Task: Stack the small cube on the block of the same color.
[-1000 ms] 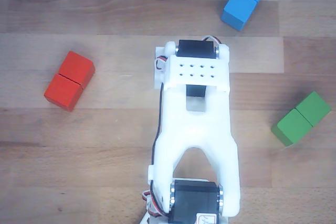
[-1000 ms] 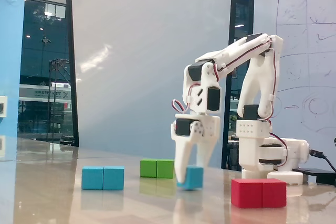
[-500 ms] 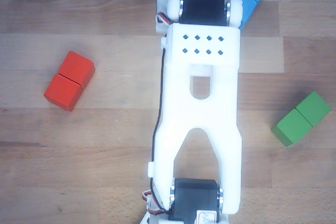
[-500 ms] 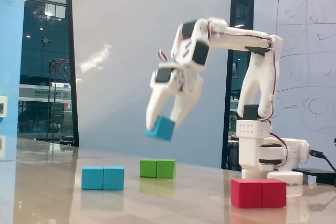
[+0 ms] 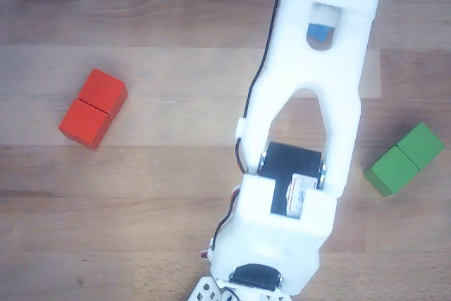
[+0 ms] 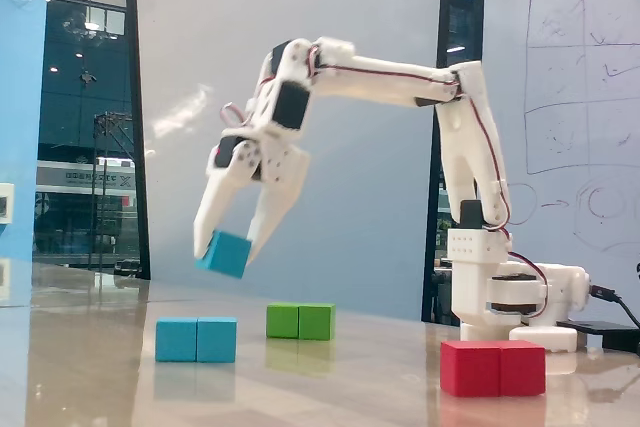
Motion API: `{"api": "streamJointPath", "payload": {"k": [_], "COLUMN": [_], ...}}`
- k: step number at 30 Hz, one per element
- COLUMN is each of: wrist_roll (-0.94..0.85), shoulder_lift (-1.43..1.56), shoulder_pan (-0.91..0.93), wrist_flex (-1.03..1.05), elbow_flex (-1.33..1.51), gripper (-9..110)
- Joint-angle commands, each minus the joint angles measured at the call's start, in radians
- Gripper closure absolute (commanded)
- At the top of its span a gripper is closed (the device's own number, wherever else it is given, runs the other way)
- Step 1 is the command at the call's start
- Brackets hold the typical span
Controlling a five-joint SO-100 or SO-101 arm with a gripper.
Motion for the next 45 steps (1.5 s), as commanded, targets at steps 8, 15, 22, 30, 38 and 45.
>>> {"api": "streamJointPath", "payload": {"k": [8,15,22,30,38,45], "wrist_roll": [-0.012,-0.012,-0.011,-0.011,-0.011,-0.012], "shoulder_lift": [-0.087,-0.095,-0.103,-0.144,-0.15,-0.15], "shoulder_pan": [0.029,0.063,0.069,0.071,0.072,0.071], "wrist_flex": [0.008,0.012,0.011,0.003,0.002,0.002], "elbow_flex": [-0.17,-0.17,-0.17,-0.17,-0.17,-0.17], "gripper": [93,93,93,93,93,92]}}
